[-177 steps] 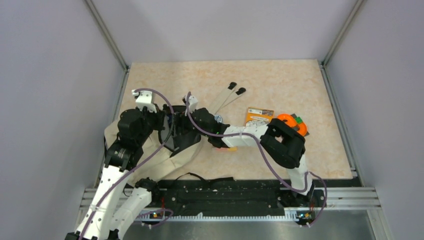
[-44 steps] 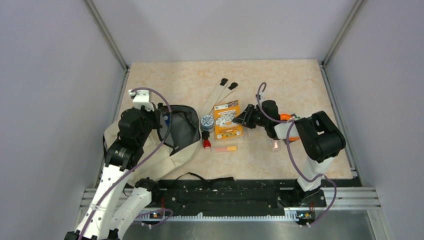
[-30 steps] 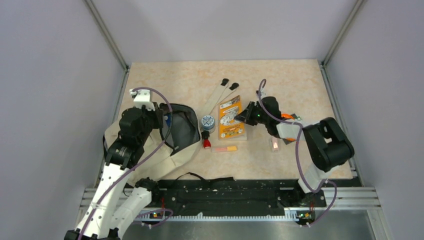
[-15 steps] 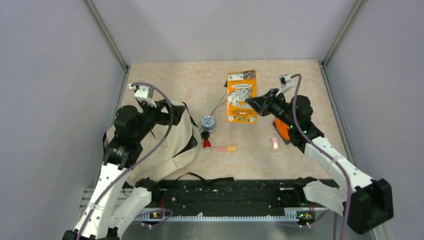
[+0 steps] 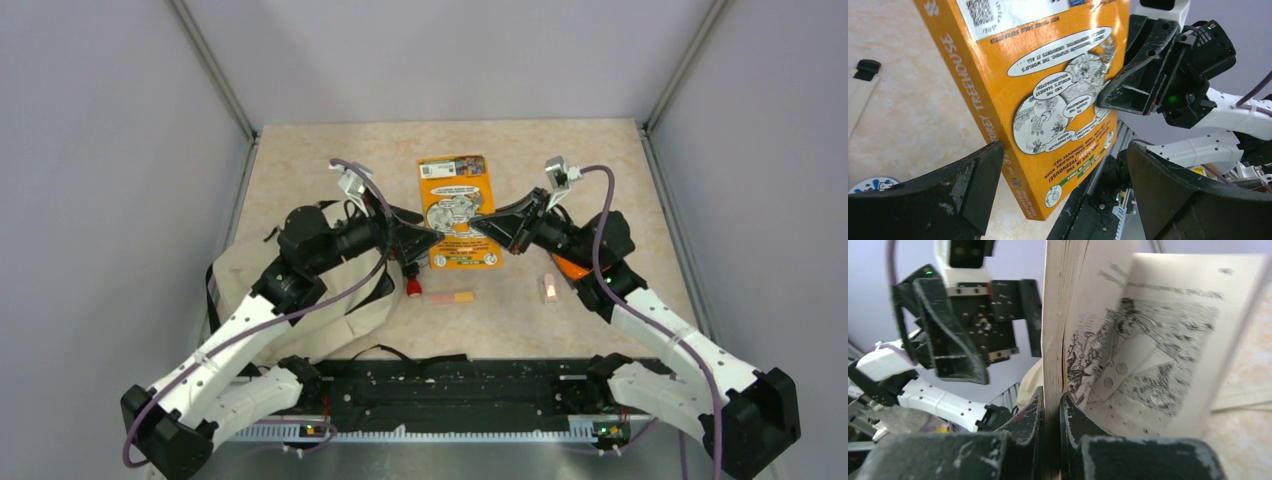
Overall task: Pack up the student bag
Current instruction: Place the book in the student bag.
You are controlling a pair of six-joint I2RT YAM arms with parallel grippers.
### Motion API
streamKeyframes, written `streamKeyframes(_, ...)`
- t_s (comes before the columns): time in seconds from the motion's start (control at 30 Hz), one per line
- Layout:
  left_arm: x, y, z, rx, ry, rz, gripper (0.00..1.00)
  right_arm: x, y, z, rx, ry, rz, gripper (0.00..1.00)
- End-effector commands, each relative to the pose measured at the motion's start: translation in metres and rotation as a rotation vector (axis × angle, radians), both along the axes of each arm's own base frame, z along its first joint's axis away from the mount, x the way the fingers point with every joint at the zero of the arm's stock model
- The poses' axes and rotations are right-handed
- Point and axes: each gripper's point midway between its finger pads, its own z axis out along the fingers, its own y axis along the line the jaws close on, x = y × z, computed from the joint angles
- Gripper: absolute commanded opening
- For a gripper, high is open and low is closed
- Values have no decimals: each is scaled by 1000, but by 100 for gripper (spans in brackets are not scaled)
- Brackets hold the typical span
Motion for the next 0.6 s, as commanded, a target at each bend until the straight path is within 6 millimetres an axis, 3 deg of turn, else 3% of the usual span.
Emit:
streamKeyframes(0.0, 0, -6, 17, -65, -43, -4, 97, -39, 2, 67, 162, -225, 109, 0)
streamKeyframes(0.17, -1, 0, 18, -84, -52, 29, 97, -47, 2, 72, 179, -247, 134, 0)
streamKeyframes(0.37, -3, -8, 19, -98, -31, -23, 97, -55, 4, 76, 202, -264, 169, 0)
streamKeyframes(0.47, -10, -14, 27, -143, -34, -83, 82, -52, 8, 71, 189, -252, 176, 0)
streamKeyframes(0.57, -17, -15, 37, -176, -52, -114, 52, -44, 10, 60, 163, -221, 154, 0)
